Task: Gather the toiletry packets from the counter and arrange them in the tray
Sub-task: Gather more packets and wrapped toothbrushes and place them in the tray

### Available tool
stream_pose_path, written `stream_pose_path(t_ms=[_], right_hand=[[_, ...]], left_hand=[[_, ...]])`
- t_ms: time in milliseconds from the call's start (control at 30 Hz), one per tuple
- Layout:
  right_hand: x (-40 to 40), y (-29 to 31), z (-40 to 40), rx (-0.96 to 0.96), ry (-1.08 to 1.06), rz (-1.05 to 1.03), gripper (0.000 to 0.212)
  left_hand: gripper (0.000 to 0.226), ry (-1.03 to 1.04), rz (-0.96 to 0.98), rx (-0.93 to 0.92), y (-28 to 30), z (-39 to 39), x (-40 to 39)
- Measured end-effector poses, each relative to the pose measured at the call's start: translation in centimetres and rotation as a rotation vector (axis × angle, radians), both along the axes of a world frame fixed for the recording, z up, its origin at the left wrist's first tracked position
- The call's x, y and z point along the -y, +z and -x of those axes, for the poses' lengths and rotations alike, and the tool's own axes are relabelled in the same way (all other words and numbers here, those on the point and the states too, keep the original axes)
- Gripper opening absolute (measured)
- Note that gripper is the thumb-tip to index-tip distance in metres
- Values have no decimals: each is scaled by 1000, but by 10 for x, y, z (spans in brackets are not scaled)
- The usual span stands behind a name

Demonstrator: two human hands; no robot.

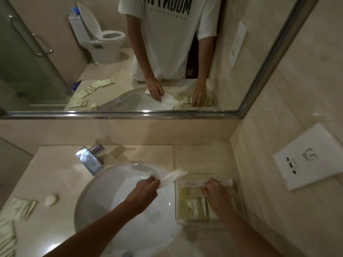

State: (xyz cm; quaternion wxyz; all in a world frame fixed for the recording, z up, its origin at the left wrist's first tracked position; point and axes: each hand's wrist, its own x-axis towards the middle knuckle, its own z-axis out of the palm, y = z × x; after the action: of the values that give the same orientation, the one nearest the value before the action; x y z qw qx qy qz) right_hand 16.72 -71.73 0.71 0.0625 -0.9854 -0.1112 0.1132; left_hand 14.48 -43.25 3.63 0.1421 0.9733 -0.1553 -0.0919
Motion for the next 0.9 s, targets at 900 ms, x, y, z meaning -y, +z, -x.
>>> stream_pose_path(t_ms=[900], right_hand=[[42,61,34,268,-470,-122,38]], left_hand=[[36,-449,-276,-30,-1,-40,163]])
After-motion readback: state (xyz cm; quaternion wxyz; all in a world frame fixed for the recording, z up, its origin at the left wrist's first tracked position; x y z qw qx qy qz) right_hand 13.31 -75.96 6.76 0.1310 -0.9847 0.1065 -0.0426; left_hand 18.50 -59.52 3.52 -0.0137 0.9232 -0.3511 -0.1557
